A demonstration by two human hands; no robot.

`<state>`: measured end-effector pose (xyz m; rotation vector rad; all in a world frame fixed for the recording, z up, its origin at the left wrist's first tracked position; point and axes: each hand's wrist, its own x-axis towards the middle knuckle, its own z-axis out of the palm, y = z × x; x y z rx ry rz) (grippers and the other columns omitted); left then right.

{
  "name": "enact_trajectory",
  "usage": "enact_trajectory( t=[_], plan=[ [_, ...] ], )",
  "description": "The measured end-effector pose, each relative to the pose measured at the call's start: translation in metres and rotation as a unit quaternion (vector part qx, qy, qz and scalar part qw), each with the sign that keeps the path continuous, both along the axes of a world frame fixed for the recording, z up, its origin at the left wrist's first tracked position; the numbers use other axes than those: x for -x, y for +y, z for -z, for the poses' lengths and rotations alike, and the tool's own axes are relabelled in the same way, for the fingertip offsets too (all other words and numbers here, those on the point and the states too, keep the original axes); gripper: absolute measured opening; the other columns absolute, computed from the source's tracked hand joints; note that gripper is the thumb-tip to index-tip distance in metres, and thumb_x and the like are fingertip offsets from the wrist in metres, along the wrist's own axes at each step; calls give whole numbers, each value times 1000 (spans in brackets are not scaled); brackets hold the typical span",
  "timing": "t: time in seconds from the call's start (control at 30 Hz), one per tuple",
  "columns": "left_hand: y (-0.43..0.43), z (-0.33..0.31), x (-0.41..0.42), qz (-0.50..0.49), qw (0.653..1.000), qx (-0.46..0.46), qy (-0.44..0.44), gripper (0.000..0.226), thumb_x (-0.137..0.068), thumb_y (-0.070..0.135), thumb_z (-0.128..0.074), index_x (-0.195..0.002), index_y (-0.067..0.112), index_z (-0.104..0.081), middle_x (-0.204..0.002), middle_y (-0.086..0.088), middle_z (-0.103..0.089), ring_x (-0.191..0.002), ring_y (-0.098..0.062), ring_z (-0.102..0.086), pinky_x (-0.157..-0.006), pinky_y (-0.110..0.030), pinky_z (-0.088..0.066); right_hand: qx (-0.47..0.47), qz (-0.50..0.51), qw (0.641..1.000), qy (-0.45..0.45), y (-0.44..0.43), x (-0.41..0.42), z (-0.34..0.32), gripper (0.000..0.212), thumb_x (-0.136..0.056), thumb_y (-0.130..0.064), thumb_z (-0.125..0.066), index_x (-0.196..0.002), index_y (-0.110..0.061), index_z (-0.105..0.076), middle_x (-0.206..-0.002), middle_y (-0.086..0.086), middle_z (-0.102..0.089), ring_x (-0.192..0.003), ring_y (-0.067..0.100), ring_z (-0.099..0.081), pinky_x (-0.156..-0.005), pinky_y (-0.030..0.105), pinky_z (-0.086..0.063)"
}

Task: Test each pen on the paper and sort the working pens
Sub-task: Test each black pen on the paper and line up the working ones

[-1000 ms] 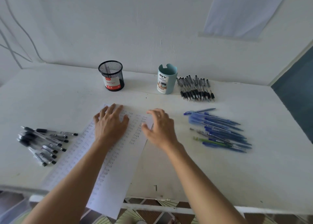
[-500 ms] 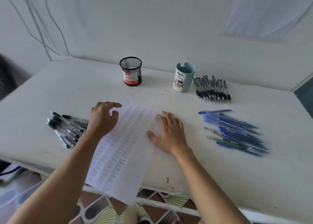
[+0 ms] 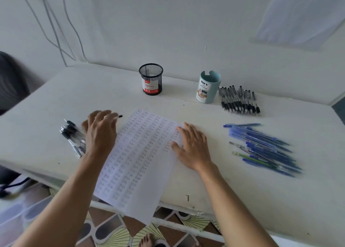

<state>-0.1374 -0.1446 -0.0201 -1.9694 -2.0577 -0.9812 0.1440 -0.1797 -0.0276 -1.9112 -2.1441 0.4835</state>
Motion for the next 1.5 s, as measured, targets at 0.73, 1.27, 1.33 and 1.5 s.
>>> enact_trajectory(
  t=[0.73,1.27,1.33,1.5],
  plan=[
    [4,-66,-104,253,655,164,-693,56,-99,48,-31,-75,10,-63,-55,3,-37,-44,-11,-17,-47,-26,-9,23,-51,998,-22,-6,-16,0,126,-69,-90,-49,-159,-17,2,-167,0,13,-152,13,15,-123,34,8],
    [-3,-10,-112,215,862,186,-421,12,-86,16,-79,-80,8,-73,-90,-10,-71,-74,-24,-74,-70,-37,-61,14,-48,996,-72,-9,-9,-3,120,-75,-89,-42,-159,-17,4,-166,3,15,-152,17,18,-123,36,11],
    [-5,-11,-111,197,865,194,-419,13,-80,8,-83,-80,6,-70,-85,-11,-72,-72,-22,-74,-61,-31,-59,16,-49,996,-75,-10,-10,-3,120,-75,-89,-42,-159,-18,5,-166,3,16,-152,17,18,-123,36,11],
    [-8,-15,-113,124,886,202,-400,23,-75,-8,-66,-64,-7,-46,-55,-20,-57,-44,-20,-50,-42,-23,-38,22,-48,995,-80,-9,-10,-1,121,-74,-91,-40,-158,-18,8,-166,2,17,-151,17,20,-123,38,10]
  ],
)
